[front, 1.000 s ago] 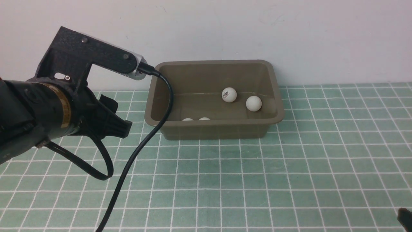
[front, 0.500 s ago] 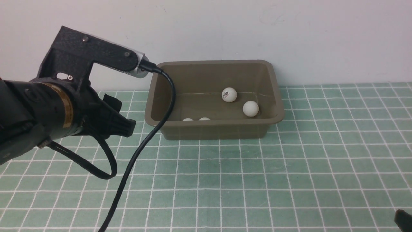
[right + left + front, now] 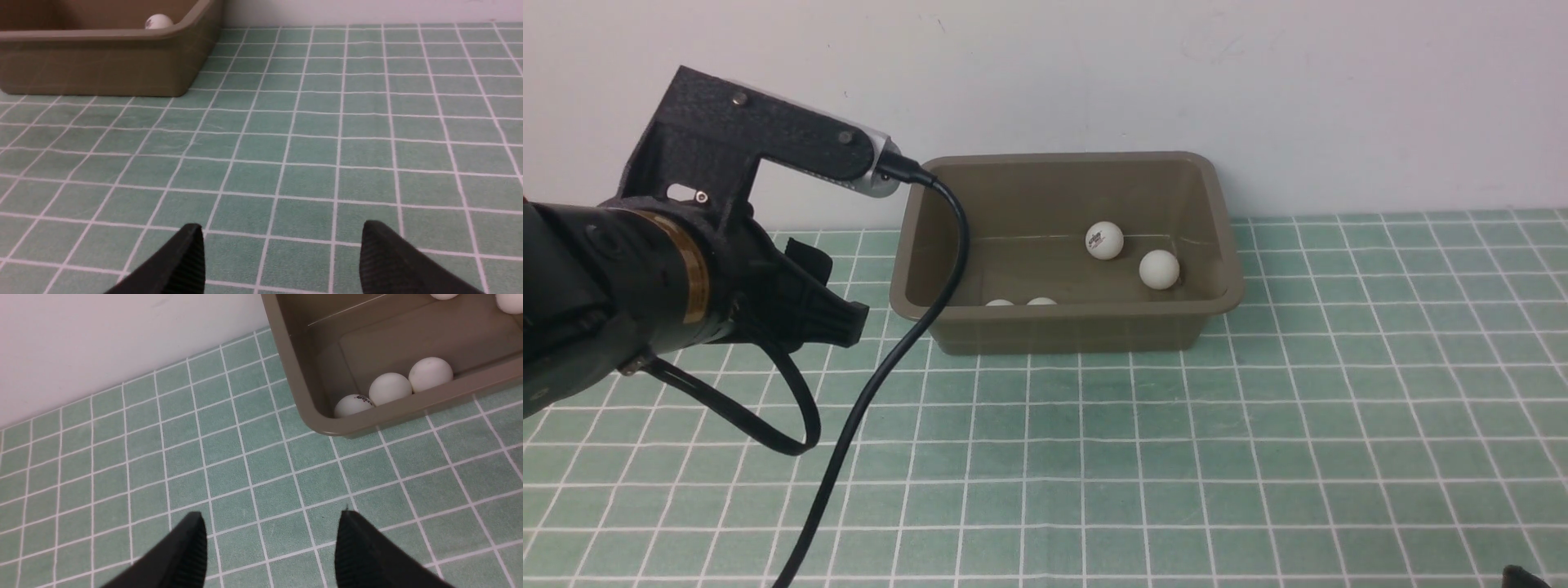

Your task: Put the table tennis balls in the box on the green coffee tablecloth.

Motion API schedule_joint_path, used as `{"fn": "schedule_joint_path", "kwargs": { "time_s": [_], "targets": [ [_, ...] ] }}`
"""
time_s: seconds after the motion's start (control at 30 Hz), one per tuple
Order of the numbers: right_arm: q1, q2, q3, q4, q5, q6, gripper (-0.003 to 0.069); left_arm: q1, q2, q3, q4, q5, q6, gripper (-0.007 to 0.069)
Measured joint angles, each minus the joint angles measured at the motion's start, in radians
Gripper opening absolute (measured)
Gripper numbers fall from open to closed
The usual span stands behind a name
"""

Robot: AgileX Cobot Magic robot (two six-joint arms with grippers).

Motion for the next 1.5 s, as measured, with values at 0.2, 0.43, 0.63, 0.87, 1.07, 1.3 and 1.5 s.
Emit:
{"fn": "schedule_joint_path", "kwargs": {
  "time_s": [0.2,0.43,0.63,0.87,1.07,1.3,1.5],
  "targets": [
    [-0.086,-0.008,0.000,-0.001,-0.001,0.000,0.0462,0.000,0.000,0.000,0.000,0.000,0.000,0.0384],
    [-0.143,-0.009,0.000,-0.060,-0.003,0.000,0.0462,0.000,0.000,0.000,0.000,0.000,0.000,0.0384],
    [-0.144,-0.066,0.000,-0.075,-0.005,0.000,0.0462,0.000,0.000,0.000,0.000,0.000,0.000,0.0384],
    [-0.144,-0.098,0.000,-0.076,-0.005,0.000,0.0462,0.000,0.000,0.000,0.000,0.000,0.000,0.0384],
    [-0.144,-0.098,0.000,-0.076,-0.005,0.000,0.0462,0.000,0.000,0.000,0.000,0.000,0.000,0.0384],
    [-0.144,-0.098,0.000,-0.076,-0.005,0.000,0.0462,0.000,0.000,0.000,0.000,0.000,0.000,0.0384],
    [-0.144,-0.098,0.000,-0.076,-0.005,0.000,0.0462,0.000,0.000,0.000,0.000,0.000,0.000,0.0384]
  ]
}}
